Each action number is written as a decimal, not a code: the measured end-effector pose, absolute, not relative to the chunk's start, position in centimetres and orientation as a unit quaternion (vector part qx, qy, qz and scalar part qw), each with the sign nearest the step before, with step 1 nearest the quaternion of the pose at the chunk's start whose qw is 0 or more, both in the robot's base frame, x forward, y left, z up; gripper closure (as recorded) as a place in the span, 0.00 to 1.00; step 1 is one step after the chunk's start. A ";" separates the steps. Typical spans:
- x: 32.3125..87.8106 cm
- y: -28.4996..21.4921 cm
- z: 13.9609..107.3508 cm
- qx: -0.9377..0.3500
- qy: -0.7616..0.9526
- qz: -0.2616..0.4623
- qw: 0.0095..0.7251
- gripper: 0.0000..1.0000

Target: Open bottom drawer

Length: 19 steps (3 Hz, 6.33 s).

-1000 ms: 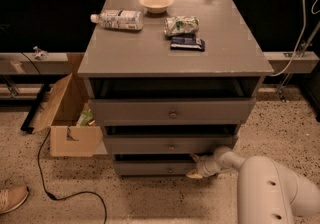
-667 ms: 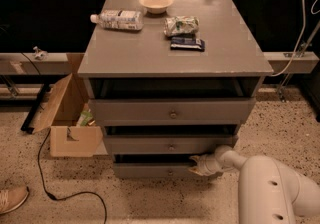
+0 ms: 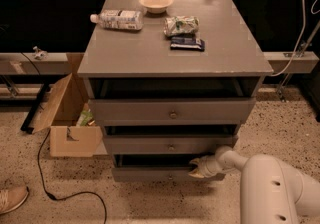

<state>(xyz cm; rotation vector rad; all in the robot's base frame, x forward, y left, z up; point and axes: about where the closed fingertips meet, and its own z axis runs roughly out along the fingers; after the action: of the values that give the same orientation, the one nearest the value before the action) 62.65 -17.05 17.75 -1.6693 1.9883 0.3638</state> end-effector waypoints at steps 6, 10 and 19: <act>60.4 -17.2 17.6 -0.623 0.724 0.161 0.249 0.00; 53.9 -16.9 18.1 -0.637 0.717 0.194 0.206 0.65; 53.9 -16.8 19.8 -0.637 0.717 0.195 0.205 0.00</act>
Offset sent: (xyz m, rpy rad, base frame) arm 0.0000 0.0000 0.0000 0.0000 0.0000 0.0000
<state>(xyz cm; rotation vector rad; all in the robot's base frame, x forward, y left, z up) 53.90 -16.81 19.76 -1.7762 1.9979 0.5436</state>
